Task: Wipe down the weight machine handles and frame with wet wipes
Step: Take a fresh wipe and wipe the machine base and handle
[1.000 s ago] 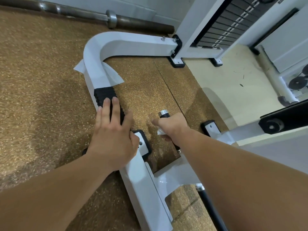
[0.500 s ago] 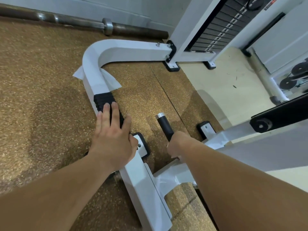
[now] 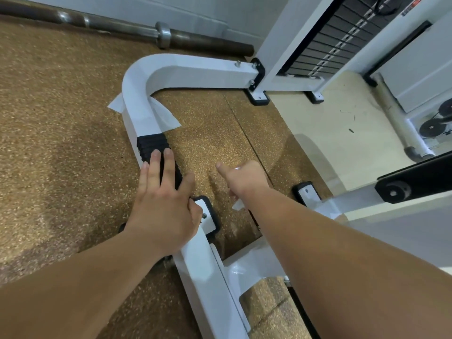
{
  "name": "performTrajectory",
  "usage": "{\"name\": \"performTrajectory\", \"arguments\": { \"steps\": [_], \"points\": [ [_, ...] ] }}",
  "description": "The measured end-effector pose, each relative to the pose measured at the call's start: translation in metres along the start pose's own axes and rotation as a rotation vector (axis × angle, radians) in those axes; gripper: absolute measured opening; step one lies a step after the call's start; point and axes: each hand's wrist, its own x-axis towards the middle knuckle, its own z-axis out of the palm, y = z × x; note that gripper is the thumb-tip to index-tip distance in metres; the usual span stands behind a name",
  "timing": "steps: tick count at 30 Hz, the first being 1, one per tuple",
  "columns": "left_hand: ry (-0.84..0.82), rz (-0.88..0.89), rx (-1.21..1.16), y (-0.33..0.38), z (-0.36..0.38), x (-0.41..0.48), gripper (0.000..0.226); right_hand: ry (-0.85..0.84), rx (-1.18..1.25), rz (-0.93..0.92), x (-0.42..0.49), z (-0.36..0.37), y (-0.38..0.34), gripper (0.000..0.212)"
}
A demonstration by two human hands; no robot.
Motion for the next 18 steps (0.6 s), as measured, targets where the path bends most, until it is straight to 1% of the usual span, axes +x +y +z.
{"name": "performTrajectory", "arguments": {
  "steps": [2, 4, 6, 8, 10, 14, 15, 18],
  "points": [
    [-0.004, 0.000, -0.001, 0.000, 0.000, 0.000, 0.066, 0.049, -0.170, -0.051, -0.003, 0.002, 0.003, 0.069],
    [-0.019, -0.005, 0.018, 0.000, -0.001, 0.001, 0.066, 0.148, -0.442, -0.125, -0.011, 0.003, 0.015, 0.067],
    [-0.042, -0.015, 0.023, -0.001, 0.000, 0.001, 0.066, 0.182, -0.629, -0.124, -0.020, 0.001, 0.021, 0.070],
    [-0.071, -0.023, 0.023, -0.001, -0.003, 0.001, 0.065, 0.163, -0.751, -0.077, -0.026, -0.004, 0.020, 0.070],
    [-0.120, -0.041, 0.020, 0.001, -0.007, 0.002, 0.063, 0.114, -0.789, -0.002, -0.032, -0.009, 0.021, 0.063],
    [-0.200, -0.060, 0.009, 0.003, -0.014, 0.005, 0.063, -0.011, -0.718, 0.153, -0.044, -0.021, 0.033, 0.046],
    [-0.229, -0.067, 0.013, 0.003, -0.015, 0.007, 0.063, -0.031, -0.759, 0.160, -0.044, -0.023, 0.035, 0.047],
    [-0.318, -0.087, 0.002, 0.003, -0.021, 0.010, 0.063, -0.066, -0.869, 0.172, -0.052, -0.027, 0.033, 0.060]
  ]
}}
